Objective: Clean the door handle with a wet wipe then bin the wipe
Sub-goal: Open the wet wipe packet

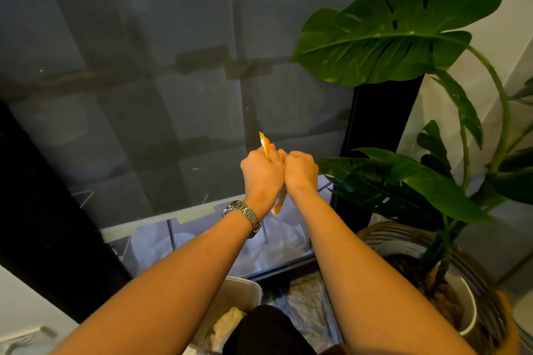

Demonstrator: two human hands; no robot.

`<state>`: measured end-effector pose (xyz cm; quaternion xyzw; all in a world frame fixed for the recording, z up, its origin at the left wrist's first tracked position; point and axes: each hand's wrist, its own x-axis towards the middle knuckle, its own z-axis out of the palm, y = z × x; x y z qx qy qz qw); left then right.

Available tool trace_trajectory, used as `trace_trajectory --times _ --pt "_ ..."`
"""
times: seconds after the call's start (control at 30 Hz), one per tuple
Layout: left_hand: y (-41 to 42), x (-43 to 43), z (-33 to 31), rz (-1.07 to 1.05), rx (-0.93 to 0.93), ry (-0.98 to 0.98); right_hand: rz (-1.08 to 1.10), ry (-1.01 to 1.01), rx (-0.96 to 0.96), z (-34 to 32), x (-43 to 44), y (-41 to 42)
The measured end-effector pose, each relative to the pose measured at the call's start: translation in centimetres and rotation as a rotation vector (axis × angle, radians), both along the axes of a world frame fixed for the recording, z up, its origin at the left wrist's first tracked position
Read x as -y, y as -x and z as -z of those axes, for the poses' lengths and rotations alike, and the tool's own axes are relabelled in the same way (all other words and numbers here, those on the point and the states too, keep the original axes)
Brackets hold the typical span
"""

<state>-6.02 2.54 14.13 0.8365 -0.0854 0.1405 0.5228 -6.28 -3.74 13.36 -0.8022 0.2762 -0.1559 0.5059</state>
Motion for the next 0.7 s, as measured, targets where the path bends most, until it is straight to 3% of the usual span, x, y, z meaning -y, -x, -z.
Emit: trace_trajectory --times 0.17,0.33,0.43,0.7 --pt "0.3 0.3 0.0 0.018 0.019 -0.02 0.005 -0.001 -0.033 -0.3 0.2 0.3" --pt "-0.7 -0.5 -1.3 0.011 -0.014 -0.014 -0.127 -0.147 0.007 -0.9 -0.3 0.7" --pt "-1.3 -0.4 -2.1 0.024 -0.081 0.031 -0.187 -0.124 -0.043 -1.4 -0.7 1.2" --pt "-3.0 -2.0 -2.5 0.053 -0.195 -0.05 -0.227 0.065 0.14 -1.1 -0.9 2.0"
